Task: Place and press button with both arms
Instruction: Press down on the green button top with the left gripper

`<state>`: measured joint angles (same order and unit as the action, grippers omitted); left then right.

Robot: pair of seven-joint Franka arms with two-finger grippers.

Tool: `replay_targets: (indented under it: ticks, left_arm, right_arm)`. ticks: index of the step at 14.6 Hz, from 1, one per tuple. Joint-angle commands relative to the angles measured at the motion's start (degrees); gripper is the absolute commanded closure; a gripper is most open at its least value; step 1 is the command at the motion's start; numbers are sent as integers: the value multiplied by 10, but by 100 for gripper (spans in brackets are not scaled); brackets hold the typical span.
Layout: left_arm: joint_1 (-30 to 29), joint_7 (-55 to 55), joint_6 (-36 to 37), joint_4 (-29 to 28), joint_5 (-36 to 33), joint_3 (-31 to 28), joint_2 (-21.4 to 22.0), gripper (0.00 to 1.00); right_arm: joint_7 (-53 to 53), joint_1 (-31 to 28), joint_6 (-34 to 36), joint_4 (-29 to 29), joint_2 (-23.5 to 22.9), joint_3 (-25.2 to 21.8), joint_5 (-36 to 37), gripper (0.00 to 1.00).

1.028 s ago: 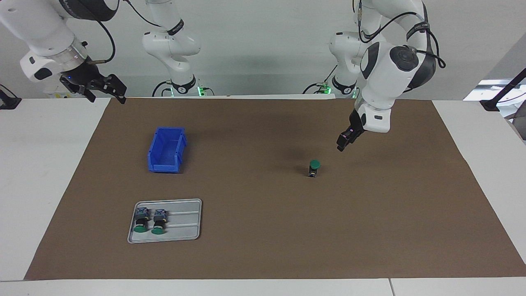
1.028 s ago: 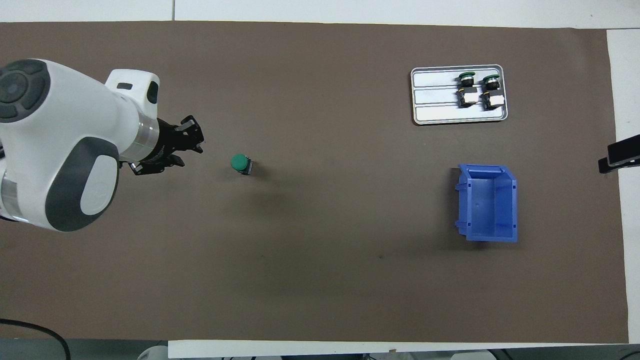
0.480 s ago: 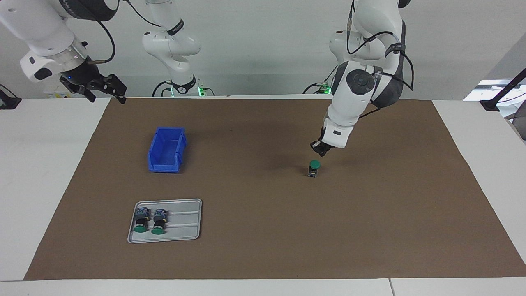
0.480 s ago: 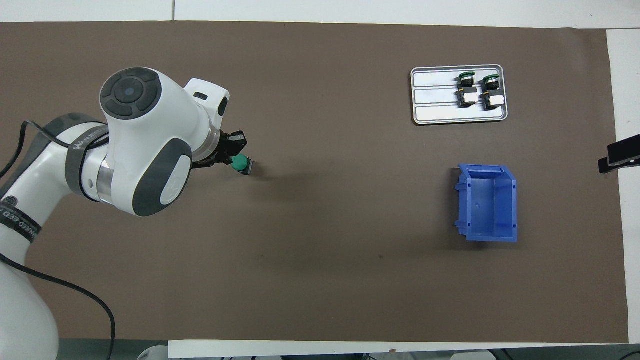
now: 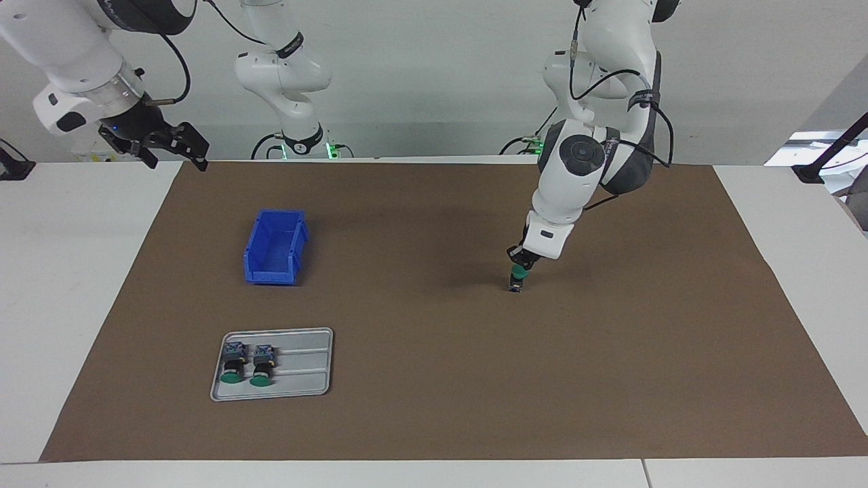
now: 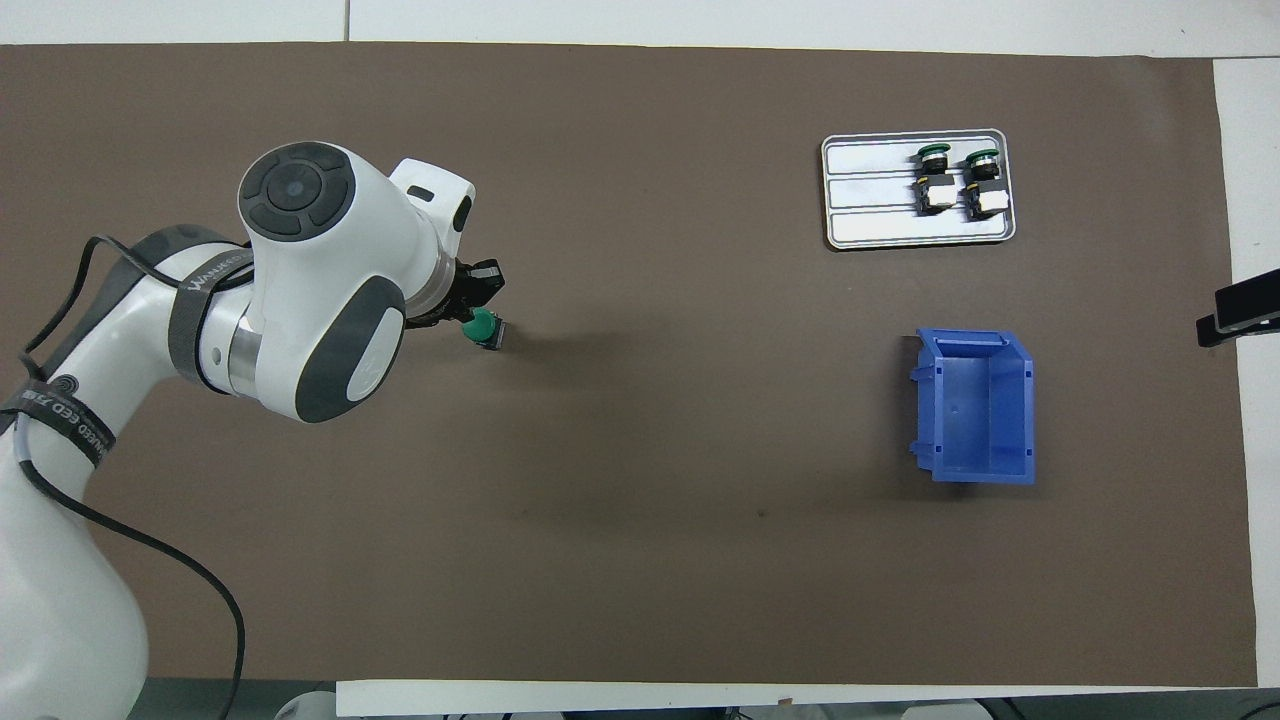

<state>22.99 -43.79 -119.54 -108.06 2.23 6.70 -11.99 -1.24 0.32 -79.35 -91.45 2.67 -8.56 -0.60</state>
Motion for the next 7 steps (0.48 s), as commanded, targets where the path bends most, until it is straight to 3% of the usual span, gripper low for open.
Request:
replay_targets:
  ticks: [1, 7]
  left_arm:
    - [12, 2, -31, -22, -11, -5, 2, 100]
    - [7, 7, -46, -44, -12, -5, 7, 100]
  right_arm:
    - [-7, -1, 0, -11, 9, -1, 1, 0]
    - [-7, -1, 0, -11, 9, -1, 1, 0]
